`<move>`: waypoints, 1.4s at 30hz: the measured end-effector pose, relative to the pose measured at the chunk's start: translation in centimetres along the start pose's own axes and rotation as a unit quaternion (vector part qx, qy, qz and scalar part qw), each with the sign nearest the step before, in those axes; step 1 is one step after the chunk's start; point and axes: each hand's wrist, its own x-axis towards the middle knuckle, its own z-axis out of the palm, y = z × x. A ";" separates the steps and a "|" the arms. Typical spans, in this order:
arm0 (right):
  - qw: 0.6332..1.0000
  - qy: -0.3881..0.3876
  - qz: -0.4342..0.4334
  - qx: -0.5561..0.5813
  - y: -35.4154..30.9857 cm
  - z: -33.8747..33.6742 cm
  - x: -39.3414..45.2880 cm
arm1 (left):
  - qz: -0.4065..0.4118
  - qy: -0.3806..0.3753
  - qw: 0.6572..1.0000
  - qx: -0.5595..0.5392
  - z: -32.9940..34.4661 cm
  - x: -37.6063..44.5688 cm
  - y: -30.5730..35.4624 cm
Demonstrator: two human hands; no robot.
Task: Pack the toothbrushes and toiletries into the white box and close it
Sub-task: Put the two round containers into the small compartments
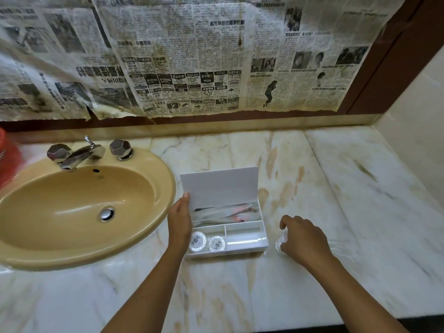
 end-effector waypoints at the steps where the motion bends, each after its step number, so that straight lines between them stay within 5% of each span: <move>1: 1.000 0.011 -0.008 0.003 -0.5 -0.4 -0.1 | -0.001 -0.001 1.000 0.002 0.0 0.0 0.0; 7: 0.987 0.060 -0.123 0.084 -6.1 -2.7 -1.2 | -0.002 -0.005 1.000 0.013 -0.3 0.1 -0.1; 13: 0.975 0.006 -0.221 0.023 -12.6 -0.7 -1.2 | -0.014 -0.016 1.000 0.019 -0.6 0.5 -0.7; 24: 0.971 -0.043 -0.215 -0.098 -14.5 1.8 0.2 | -0.027 -0.020 0.999 0.010 -0.8 1.0 -1.5; 42: 0.952 -0.077 -0.281 -0.091 -12.1 2.1 0.8 | -0.001 -0.003 1.000 0.011 -0.4 0.4 -0.8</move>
